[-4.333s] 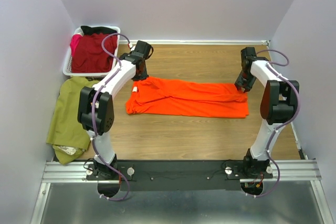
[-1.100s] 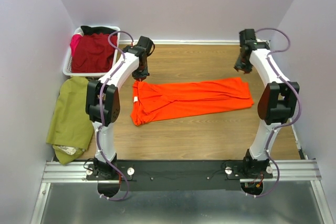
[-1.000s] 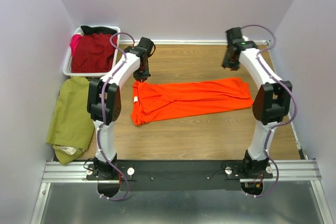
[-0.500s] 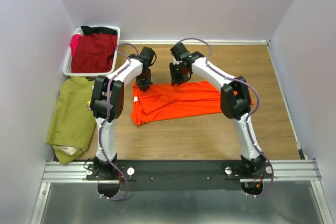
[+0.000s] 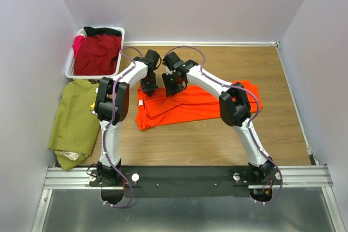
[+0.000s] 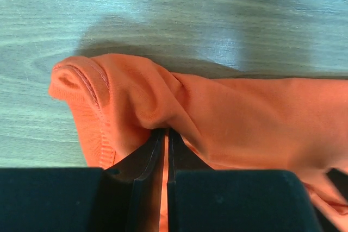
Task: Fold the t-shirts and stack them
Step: Rotate the tshirt 90 degrees
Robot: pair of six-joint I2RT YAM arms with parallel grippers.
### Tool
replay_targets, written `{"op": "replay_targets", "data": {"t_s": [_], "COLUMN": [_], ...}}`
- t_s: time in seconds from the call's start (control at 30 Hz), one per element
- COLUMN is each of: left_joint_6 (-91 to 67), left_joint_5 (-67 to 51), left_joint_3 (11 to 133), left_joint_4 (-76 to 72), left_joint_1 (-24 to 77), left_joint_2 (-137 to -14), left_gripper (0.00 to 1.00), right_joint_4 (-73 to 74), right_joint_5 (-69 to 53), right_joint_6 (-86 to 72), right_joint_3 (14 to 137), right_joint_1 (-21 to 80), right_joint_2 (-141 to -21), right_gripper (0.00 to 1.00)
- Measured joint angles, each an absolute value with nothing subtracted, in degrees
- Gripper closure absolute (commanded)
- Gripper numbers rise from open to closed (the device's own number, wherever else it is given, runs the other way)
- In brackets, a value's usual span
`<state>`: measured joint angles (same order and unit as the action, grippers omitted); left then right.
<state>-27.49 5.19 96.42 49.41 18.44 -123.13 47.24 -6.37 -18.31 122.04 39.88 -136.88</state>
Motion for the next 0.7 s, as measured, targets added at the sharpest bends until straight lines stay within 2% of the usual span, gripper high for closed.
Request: {"op": "replay_targets", "data": {"t_s": [0.3,0.7], "left_joint_6": [-27.5,-27.5], "left_joint_5": [1.9,-1.1], "left_joint_3": [95.8,95.7], "left_joint_4": [48.7,48.2], "left_joint_1": [17.2,15.8], "left_joint_2": [-123.0,-123.0], "left_gripper": [0.85,0.85], "right_joint_4": [46.9,48.4], "right_joint_5": [-6.1,-3.2], "right_joint_6": [-17.9,-18.0], "right_joint_3": [119.7,96.2], "right_joint_1": [43.9,44.7], "right_joint_2": [-137.4,-121.7], "right_gripper": [0.61,0.61]}}
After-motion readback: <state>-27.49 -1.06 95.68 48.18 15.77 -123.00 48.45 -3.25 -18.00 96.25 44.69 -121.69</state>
